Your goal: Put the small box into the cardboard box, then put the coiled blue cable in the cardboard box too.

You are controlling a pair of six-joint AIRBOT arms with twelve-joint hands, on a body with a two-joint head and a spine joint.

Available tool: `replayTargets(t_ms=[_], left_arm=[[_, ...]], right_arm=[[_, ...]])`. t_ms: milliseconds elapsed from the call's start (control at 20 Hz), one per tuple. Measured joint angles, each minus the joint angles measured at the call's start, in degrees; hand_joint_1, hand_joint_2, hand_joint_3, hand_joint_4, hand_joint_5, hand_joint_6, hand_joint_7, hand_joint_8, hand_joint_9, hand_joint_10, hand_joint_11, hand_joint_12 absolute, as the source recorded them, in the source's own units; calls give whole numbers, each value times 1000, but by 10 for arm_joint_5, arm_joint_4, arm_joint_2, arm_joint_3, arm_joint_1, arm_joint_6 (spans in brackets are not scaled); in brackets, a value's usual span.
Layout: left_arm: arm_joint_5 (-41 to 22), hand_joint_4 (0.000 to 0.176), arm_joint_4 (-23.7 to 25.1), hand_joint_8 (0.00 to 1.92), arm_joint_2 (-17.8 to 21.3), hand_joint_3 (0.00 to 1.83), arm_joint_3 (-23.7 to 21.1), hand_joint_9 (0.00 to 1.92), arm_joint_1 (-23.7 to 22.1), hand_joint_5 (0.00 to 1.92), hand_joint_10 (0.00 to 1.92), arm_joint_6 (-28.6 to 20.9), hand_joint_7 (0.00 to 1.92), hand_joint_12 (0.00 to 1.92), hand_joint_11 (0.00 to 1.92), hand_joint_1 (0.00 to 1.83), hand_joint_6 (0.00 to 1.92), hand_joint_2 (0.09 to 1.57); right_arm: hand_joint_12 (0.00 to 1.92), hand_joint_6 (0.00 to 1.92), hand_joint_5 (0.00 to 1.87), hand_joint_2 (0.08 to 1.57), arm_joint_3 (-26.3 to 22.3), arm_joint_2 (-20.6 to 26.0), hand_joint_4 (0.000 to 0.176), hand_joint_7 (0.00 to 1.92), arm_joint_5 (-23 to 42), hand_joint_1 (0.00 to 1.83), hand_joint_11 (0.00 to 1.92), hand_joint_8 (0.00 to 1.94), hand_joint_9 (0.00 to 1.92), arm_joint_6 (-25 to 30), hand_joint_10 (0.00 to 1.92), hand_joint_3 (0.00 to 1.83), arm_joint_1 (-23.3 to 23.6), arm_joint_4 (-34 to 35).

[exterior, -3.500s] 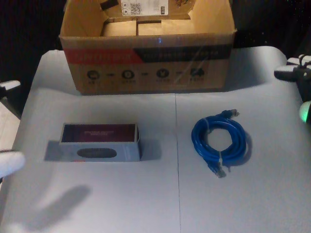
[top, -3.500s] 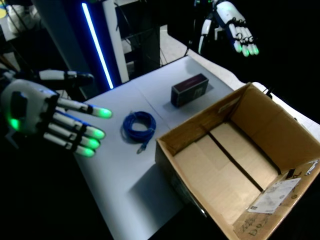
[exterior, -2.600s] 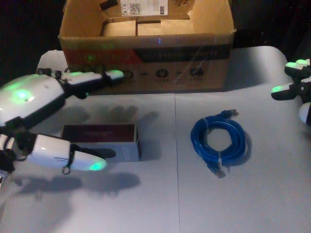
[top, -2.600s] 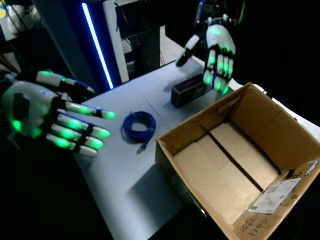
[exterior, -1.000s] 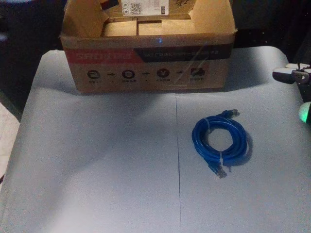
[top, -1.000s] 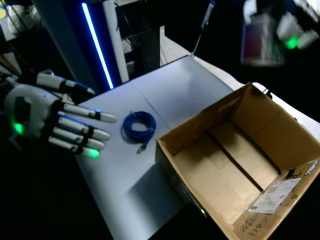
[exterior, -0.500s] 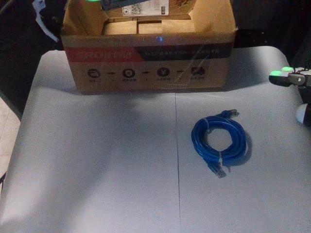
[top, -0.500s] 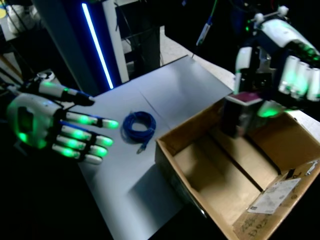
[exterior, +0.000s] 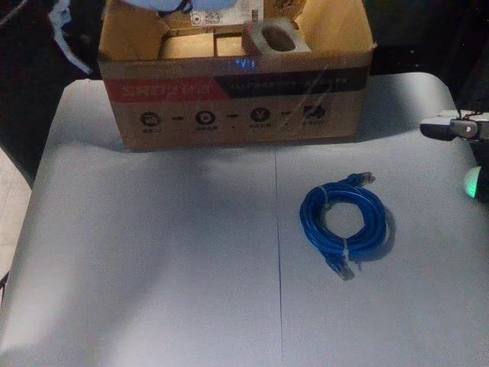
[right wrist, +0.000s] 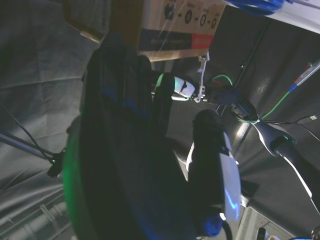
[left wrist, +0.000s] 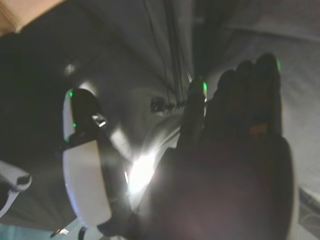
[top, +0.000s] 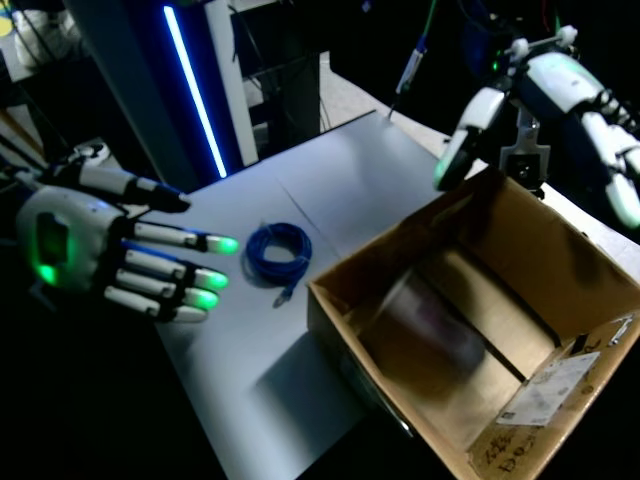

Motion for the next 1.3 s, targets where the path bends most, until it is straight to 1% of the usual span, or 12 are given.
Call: replayTargets(t_ms=[100,200,250,350,450,550,650,700,800,950,1150,1300], left_arm=[[1,176,29,1,35,0,-25,135,-2,150,6,0,129,550,1,633,0,836],[-2,176,60,0,92,3,-64,106,-5,132,1,0,118,369,0,591,0,873],[-6,176,70,3,118,3,-81,123,-5,134,5,0,135,432,0,579,1,882],[-35,176,71,1,165,0,-115,136,20,122,1,0,133,292,0,587,2,870],[-78,176,62,0,224,0,-173,75,96,141,0,0,117,29,0,728,0,843],[-106,176,48,0,248,0,-205,42,149,121,0,-1,90,0,0,740,0,839],[-167,176,2,0,276,0,-255,0,248,101,0,9,12,0,0,783,0,772],[-185,176,-10,0,280,0,-264,0,277,76,0,10,0,6,14,768,0,736],[-236,174,-57,0,280,0,-292,0,358,85,0,11,0,6,7,744,4,719],[-308,176,-109,0,280,0,-331,0,456,65,0,11,0,0,0,758,0,684],[-412,176,-194,0,280,0,-370,0,559,35,0,11,0,0,0,750,0,706],[-469,176,-221,0,278,0,-390,0,613,27,0,11,0,0,0,762,0,697]], right_arm=[[402,2,449,1366,0,0,90,279,1,526,0,1,174,1,0,0,0,0],[362,0,450,1361,-2,3,85,280,-1,554,0,1,161,2,0,0,0,0],[362,0,446,1363,-3,5,83,277,0,561,0,0,160,2,0,0,0,0],[341,0,406,1334,-4,7,116,257,1,560,0,0,152,2,2,0,0,0],[359,0,363,1287,-8,11,142,255,-1,550,0,1,164,2,4,0,0,0],[360,0,352,1267,-9,16,144,254,-1,568,0,1,167,2,4,0,0,-4],[288,0,293,1124,-9,23,159,201,2,682,0,0,135,2,0,0,7,-14],[249,0,257,1039,-10,24,175,164,3,753,0,0,111,2,2,0,10,-17],[409,1,234,949,-10,25,176,126,3,800,0,0,110,2,0,0,26,-41],[3,3,171,885,-10,19,176,54,-1,855,0,0,25,2,0,0,59,-84],[0,17,226,861,-5,-1,176,63,-20,827,0,13,53,3,10,0,114,-138],[17,1,210,863,16,-38,176,60,-60,810,37,4,60,11,8,0,158,-176]])
